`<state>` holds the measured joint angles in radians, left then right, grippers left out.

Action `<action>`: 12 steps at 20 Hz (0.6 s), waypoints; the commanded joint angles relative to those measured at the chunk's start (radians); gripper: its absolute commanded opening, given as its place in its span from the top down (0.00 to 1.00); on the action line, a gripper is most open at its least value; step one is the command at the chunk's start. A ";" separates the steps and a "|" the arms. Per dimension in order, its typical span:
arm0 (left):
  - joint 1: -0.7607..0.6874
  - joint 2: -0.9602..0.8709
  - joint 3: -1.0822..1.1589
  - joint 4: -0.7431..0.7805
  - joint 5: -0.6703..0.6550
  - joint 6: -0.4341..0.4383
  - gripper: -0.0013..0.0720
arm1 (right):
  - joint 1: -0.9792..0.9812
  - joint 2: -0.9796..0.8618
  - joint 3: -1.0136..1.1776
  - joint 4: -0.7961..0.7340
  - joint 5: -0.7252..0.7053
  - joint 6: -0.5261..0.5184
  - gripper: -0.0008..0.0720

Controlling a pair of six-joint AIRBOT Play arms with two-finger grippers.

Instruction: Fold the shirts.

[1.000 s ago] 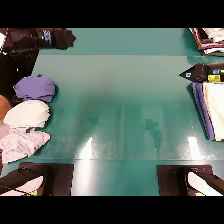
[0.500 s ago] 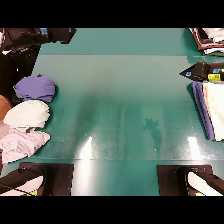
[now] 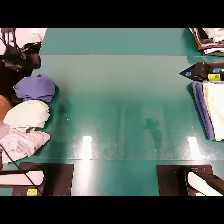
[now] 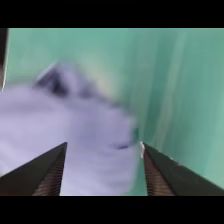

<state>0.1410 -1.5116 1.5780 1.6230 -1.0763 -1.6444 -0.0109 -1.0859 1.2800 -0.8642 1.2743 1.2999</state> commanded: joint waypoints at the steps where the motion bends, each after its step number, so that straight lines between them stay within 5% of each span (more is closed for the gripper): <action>1: 0.068 -0.142 0.000 -0.010 -0.053 -0.005 0.23 | 0.001 0.000 -0.023 0.000 0.000 0.000 0.96; 7: 0.069 -0.209 0.001 -0.010 -0.037 -0.006 0.27 | 0.001 0.001 -0.066 0.001 -0.050 0.001 0.96; 9: 0.069 -0.209 0.001 -0.008 -0.060 -0.004 0.94 | 0.001 0.001 -0.066 0.008 -0.075 0.001 0.96; 12: 0.066 -0.168 0.002 -0.010 -0.114 -0.005 0.95 | 0.001 0.000 -0.059 0.009 -0.074 0.001 0.96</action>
<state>0.2081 -1.7031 1.5787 1.6131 -1.1465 -1.6497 -0.0109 -1.0859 1.2175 -0.8589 1.2144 1.3003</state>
